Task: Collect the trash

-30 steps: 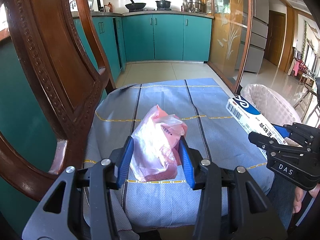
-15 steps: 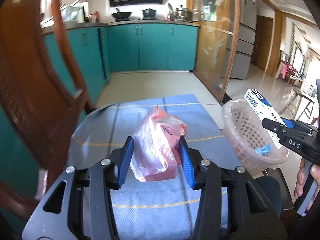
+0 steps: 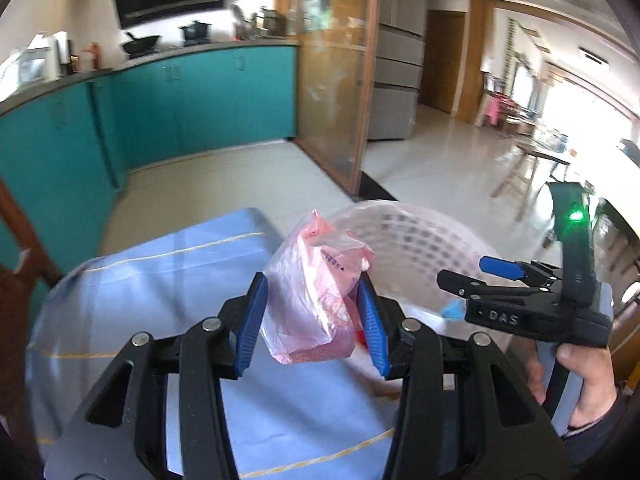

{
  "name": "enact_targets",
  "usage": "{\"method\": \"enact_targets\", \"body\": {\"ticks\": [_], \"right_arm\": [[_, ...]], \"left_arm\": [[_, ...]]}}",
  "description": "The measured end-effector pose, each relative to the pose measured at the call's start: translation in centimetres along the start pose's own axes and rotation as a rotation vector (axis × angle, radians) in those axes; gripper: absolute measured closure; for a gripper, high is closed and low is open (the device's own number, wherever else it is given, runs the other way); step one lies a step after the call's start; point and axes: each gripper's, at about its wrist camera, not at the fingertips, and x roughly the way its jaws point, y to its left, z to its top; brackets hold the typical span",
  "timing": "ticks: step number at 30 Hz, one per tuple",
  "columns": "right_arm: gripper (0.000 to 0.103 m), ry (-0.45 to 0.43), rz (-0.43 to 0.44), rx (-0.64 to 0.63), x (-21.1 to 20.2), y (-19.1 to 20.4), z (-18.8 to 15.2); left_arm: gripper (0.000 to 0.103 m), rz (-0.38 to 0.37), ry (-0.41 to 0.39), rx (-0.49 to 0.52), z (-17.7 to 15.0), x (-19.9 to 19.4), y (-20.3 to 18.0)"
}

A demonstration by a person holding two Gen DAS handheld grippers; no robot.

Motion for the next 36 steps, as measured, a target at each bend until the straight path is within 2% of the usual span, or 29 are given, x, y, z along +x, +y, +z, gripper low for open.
{"method": "enact_targets", "body": {"ticks": [3, 6, 8, 11, 13, 16, 17, 19, 21, 27, 32, 36], "right_arm": [[0.022, -0.029, -0.030, 0.050, -1.9, -1.9, -0.5], [0.022, -0.052, -0.052, 0.101, -3.8, -3.7, -1.3], [0.022, -0.063, -0.054, 0.128, -5.0, -4.6, -2.0], [0.021, -0.104, -0.045, 0.129, -7.2, -4.7, -3.1], [0.015, -0.148, -0.041, 0.099, -9.0, -4.1, -3.7], [0.008, -0.217, -0.013, 0.038, -11.5, -1.9, -3.9], [0.004, -0.246, 0.017, 0.012, -12.4, -0.7, -4.0], [0.003, -0.276, 0.058, -0.031, -13.2, 1.5, -3.9], [0.003, -0.290, 0.069, -0.083, -14.0, 3.9, -4.2], [0.003, -0.316, -0.019, -0.206, -15.4, 10.1, -5.8], [0.003, -0.336, 0.007, -0.237, -17.0, 13.3, -7.3], [0.003, -0.358, -0.005, -0.276, -18.2, 15.2, -9.1]], "left_arm": [[0.056, -0.089, 0.033, 0.012, 0.5, 2.5, -2.1], [0.048, -0.163, 0.014, 0.007, 0.9, 4.0, -3.3], [0.023, -0.180, -0.002, -0.008, 1.1, 4.6, -3.8], [0.018, -0.154, 0.001, -0.014, 0.6, 4.5, -3.3], [0.015, -0.119, 0.016, -0.023, 0.2, 3.7, -2.3], [0.011, -0.009, 0.003, -0.032, -0.9, 0.9, 0.1], [0.009, 0.072, -0.010, -0.029, -1.7, -0.8, 1.1], [0.007, 0.174, -0.033, -0.040, -2.7, -3.3, 2.7], [0.005, 0.240, -0.054, -0.077, -3.9, -6.3, 4.6], [0.004, 0.367, -0.140, -0.155, -6.4, -14.7, 8.2], [0.003, 0.418, -0.211, -0.181, -8.4, -20.1, 9.1], [0.003, 0.429, -0.229, -0.191, -9.9, -22.3, 8.6]]}}
